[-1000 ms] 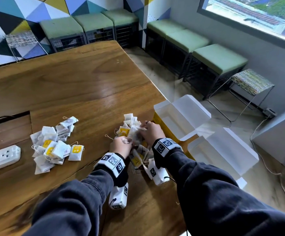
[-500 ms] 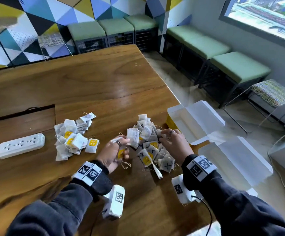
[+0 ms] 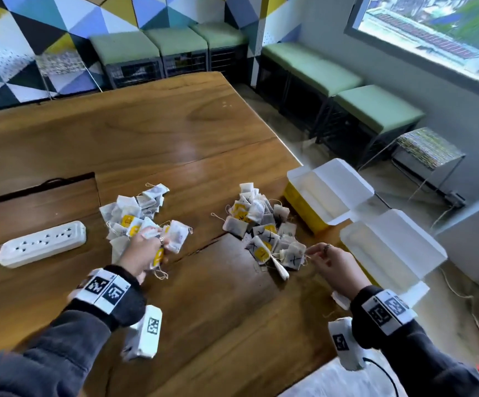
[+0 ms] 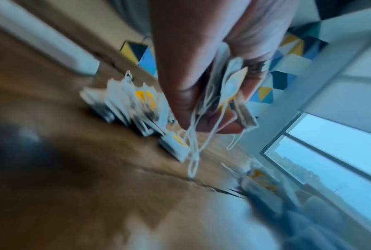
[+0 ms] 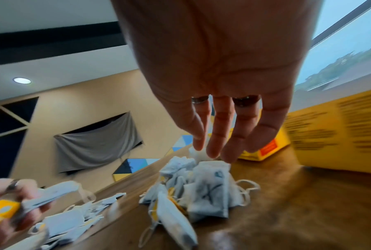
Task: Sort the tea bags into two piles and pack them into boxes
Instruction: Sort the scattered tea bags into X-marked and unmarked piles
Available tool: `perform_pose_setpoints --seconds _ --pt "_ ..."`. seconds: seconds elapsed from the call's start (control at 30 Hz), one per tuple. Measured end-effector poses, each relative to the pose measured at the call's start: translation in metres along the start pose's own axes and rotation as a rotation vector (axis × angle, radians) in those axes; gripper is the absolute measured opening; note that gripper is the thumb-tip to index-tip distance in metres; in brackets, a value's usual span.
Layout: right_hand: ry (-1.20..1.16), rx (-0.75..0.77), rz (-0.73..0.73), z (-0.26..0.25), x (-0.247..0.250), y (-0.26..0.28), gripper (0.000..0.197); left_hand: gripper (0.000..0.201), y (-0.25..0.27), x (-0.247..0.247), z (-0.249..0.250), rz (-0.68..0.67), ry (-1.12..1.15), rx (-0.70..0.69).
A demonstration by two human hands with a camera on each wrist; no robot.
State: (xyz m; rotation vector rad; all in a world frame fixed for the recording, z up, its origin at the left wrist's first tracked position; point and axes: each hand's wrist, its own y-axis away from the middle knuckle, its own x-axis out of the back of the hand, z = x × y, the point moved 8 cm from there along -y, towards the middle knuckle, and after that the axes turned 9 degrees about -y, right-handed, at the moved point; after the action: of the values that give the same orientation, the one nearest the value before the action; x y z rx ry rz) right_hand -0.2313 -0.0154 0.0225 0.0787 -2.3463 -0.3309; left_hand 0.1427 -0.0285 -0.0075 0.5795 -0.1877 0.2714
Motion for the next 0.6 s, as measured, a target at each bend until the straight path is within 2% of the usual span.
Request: perform_pose_setpoints --seconds 0.07,0.17,0.27,0.37,0.47,0.53,0.6 --pt "0.043 -0.07 0.054 0.022 0.01 0.01 0.023 0.022 -0.017 0.031 0.004 0.118 -0.273 -0.095" --pt "0.122 -0.154 0.115 0.053 0.024 0.023 0.03 0.019 -0.036 0.05 0.008 0.148 -0.541 -0.198" --pt "0.324 -0.237 0.024 0.077 0.012 0.032 0.031 0.026 -0.046 0.05 0.001 0.059 -0.509 -0.183" --pt "0.453 -0.31 -0.049 0.093 -0.009 0.041 0.045 0.028 -0.057 0.048 -0.007 -0.027 -0.43 -0.199" --pt "0.487 -0.266 0.012 0.09 -0.02 0.048 0.051 0.031 -0.057 0.05 -0.01 -0.057 -0.426 -0.201" --pt "0.51 -0.225 0.082 0.086 -0.021 0.05 0.047 0.029 -0.056 0.053 -0.009 -0.018 -0.533 -0.221" --pt "0.558 -0.205 0.089 0.083 -0.022 0.051 0.047 0.027 -0.053 0.054 -0.008 -0.02 -0.601 -0.221"
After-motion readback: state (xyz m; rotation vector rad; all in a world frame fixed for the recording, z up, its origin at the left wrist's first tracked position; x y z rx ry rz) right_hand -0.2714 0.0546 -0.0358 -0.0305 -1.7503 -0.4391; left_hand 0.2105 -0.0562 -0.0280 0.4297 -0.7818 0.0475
